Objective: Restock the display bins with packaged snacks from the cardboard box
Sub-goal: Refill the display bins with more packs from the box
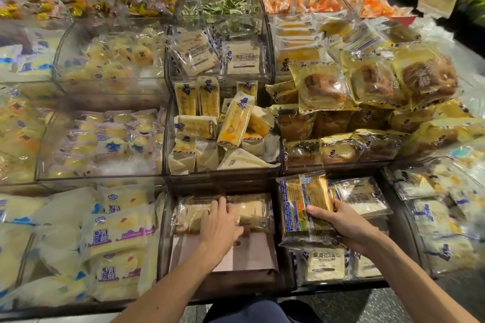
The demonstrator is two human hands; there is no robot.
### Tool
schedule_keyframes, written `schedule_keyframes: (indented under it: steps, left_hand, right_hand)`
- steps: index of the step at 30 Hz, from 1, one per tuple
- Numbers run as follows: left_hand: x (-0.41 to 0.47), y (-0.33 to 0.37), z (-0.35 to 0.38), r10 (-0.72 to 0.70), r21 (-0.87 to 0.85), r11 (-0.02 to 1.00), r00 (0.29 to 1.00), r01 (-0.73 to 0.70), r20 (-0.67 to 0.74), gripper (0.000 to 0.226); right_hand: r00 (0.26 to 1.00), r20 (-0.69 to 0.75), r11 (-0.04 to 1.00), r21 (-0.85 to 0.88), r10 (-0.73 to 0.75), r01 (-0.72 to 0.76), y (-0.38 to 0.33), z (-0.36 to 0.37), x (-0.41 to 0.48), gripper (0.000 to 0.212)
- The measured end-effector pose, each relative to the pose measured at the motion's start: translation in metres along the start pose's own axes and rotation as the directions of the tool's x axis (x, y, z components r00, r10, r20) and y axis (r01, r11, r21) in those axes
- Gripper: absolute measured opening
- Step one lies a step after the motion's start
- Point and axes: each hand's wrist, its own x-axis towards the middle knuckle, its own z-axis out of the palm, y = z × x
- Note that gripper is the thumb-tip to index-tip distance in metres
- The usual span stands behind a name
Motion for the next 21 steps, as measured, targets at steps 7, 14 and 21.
schedule_keyframes:
  steps: [7,14,21]
  left_hand:
    - [0.01,-0.003,-0.009,0.014,-0.196,0.981,1.0,-0.013,0.004,0.059]
    - [-0.02,0.013,-0.065,0.19,-0.951,0.148,0.936,0.271,0.297,0.041]
    - [-0.043,-0.019,-0.05,0.027,-0.935,-0.085,0.939,0.344,0.343,0.029]
  right_hand:
    - [0.999,0.034,1.0,-0.016,0.001,0.0,0.003,0.008,0.001,0.06]
    - [0.989,0.147,0.999,-0.041,-0.013,0.019,-0.003,0.046,0.001,0.05]
    - [0.986,0.16,0.985,-0.169,0.054,-0.026,0.011,0.078,0.018,0.119]
